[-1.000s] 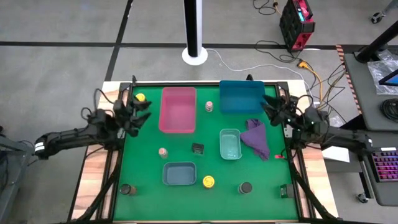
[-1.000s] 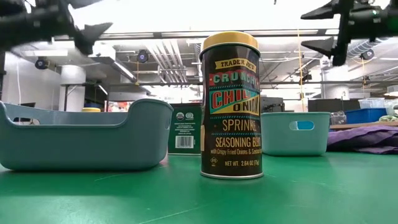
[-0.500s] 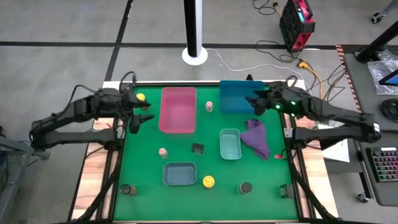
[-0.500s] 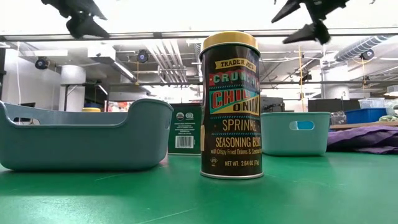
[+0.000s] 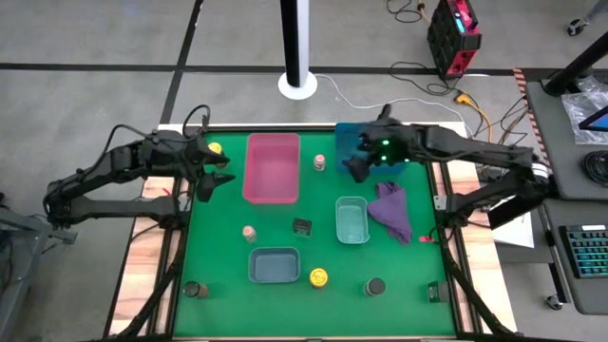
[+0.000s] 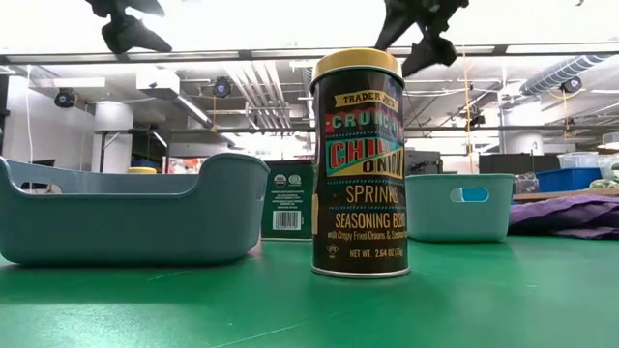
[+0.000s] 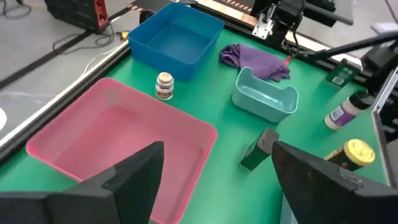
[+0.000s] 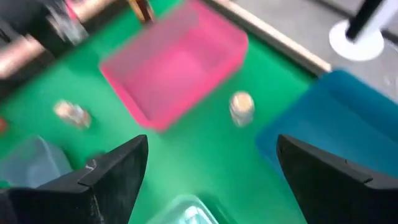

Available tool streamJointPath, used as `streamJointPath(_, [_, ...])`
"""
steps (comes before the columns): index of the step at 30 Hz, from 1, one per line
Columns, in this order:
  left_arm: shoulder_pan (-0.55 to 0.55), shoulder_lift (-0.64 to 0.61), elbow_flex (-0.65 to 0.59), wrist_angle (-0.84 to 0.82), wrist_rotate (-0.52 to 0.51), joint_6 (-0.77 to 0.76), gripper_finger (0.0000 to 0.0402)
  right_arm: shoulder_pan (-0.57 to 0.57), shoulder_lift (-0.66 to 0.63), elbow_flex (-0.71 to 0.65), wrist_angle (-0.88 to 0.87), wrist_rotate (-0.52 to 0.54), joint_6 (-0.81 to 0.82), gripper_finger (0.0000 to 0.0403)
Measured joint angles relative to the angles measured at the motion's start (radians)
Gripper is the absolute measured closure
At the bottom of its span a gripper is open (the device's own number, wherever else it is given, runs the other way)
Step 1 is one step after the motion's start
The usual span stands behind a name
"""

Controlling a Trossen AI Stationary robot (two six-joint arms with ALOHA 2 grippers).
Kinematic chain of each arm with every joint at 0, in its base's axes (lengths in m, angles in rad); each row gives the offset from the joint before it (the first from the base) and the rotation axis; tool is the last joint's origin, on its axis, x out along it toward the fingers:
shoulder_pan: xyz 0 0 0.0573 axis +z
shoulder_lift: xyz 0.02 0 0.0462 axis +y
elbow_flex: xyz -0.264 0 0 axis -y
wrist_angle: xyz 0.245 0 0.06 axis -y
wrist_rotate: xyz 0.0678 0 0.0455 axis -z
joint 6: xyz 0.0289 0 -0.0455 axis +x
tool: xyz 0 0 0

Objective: Sort spices by type
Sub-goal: Put the left black seasoning can into the large blue bin

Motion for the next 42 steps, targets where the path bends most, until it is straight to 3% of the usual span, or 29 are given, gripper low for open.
streamJointPath(5, [0.000, 0.028, -0.001, 0.004, 0.001, -0.097, 0.0119, 0.000, 0.116, 0.029, -0.008, 0.000, 0.011, 0.0058])
streamJointPath(9, [0.000, 0.053, -0.001, 0.002, 0.013, -0.108, 0.0119, 0.000, 0.203, 0.060, -0.006, -0.051, 0.118, 0.0058])
streamJointPath(13, [0.000, 0.086, -0.001, 0.001, 0.012, -0.152, 0.0119, 0.003, 0.286, 0.103, -0.009, -0.195, 0.055, 0.0058])
streamJointPath(20, [0.000, 0.131, -0.001, -0.022, 0.013, -0.267, 0.0119, 0.086, 0.383, 0.214, -0.012, -0.201, -0.002, 0.0058])
streamJointPath(25, [0.000, 0.142, -0.001, -0.021, 0.017, -0.289, 0.0119, 0.144, 0.407, 0.248, -0.013, -0.183, 0.036, 0.0058])
streamJointPath(36, [0.000, 0.138, -0.002, -0.083, 0.020, -0.268, 0.0119, 0.160, 0.414, 0.248, -0.068, -0.189, 0.323, 0.0058])
streamJointPath(42, [-0.001, 0.134, -0.002, -0.082, 0.046, -0.208, 0.0119, 0.211, 0.433, 0.248, 0.009, -0.232, 0.185, 0.0058])
